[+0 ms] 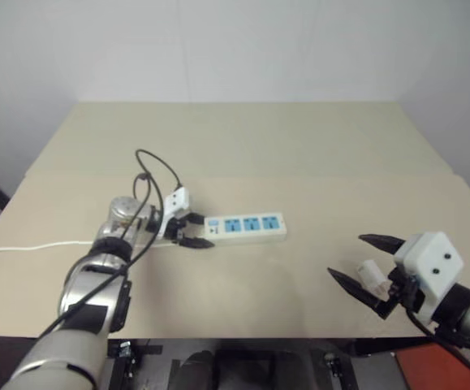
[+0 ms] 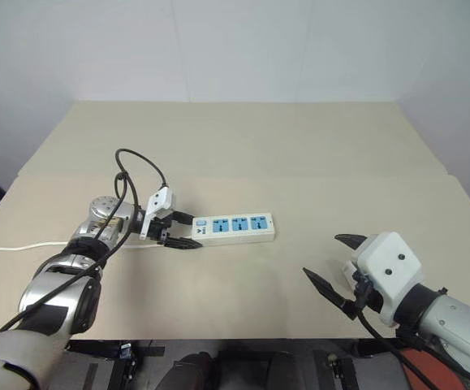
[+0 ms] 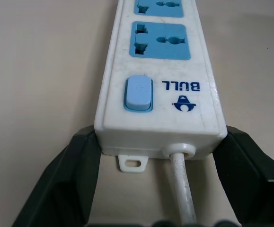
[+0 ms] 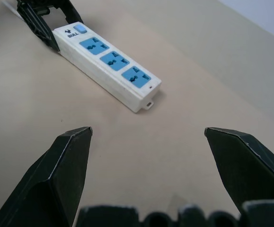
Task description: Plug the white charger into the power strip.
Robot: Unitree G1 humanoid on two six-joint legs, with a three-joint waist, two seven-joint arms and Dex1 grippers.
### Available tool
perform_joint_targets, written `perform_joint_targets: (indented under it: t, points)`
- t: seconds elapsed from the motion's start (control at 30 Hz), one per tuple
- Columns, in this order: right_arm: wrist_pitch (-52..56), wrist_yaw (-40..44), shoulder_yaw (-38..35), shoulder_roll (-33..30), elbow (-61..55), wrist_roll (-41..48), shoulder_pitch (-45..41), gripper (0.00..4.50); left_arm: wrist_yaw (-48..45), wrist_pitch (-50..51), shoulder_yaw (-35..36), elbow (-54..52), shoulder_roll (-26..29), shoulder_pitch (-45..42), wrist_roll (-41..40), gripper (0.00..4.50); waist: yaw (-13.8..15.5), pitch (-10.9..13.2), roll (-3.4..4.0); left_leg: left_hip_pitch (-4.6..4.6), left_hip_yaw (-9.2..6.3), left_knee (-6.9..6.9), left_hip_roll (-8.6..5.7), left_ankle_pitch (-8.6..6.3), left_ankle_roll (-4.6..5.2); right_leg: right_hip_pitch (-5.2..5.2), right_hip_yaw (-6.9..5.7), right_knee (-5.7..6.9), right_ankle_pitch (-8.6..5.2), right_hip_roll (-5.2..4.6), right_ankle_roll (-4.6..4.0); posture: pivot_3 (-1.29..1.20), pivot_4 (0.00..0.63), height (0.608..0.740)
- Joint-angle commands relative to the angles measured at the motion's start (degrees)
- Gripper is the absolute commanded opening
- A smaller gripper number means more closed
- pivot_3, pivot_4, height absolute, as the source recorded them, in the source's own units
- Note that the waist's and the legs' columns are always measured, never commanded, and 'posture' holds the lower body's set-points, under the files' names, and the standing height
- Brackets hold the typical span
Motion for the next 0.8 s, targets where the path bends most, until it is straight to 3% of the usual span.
perform_joint_targets:
  t: [0.03,0.2,0.4,0.8]
  points:
    - [-1.75,0.48,-0.48,0.37,-0.18,-0.72,-0.31,4.50,-2.65,-0.08,0.39,-2.30,0.18,0.83,-2.46,4.48,-0.03,0.00,0.00,0.00,0.00,0.00,0.01,0.00,0.00,0.00,0.00,0.00,0.00,0.00,0.00,0.00,0.150,0.740]
    - [-1.89,0.82,-0.31,0.96,0.05,-0.94,-0.40,4.50,-1.37,-7.97,4.79,-2.61,-1.19,2.69,-8.03,4.48,-0.02,0.00,0.00,-0.01,0.00,0.00,0.03,0.00,0.00,-0.02,0.01,-0.01,0.00,0.00,0.00,0.00,0.150,0.740]
    - [-1.78,1.24,-0.42,1.08,0.37,-0.45,-1.23,4.50,-7.08,-11.04,5.90,0.28,-1.31,3.29,-13.79,4.48,-0.07,0.00,0.00,-0.02,0.00,-0.01,0.04,0.00,0.00,-0.04,0.02,-0.02,0.00,0.00,-0.01,0.00,0.150,0.740]
    - [0.00,3.37,-4.91,-0.57,1.19,3.77,-2.89,4.50,-6.69,-16.22,9.48,6.08,-3.98,5.83,-17.07,4.48,0.03,0.00,0.00,0.01,0.00,-0.01,0.04,0.00,0.00,-0.01,0.02,-0.03,0.00,0.00,-0.01,0.00,0.150,0.740]
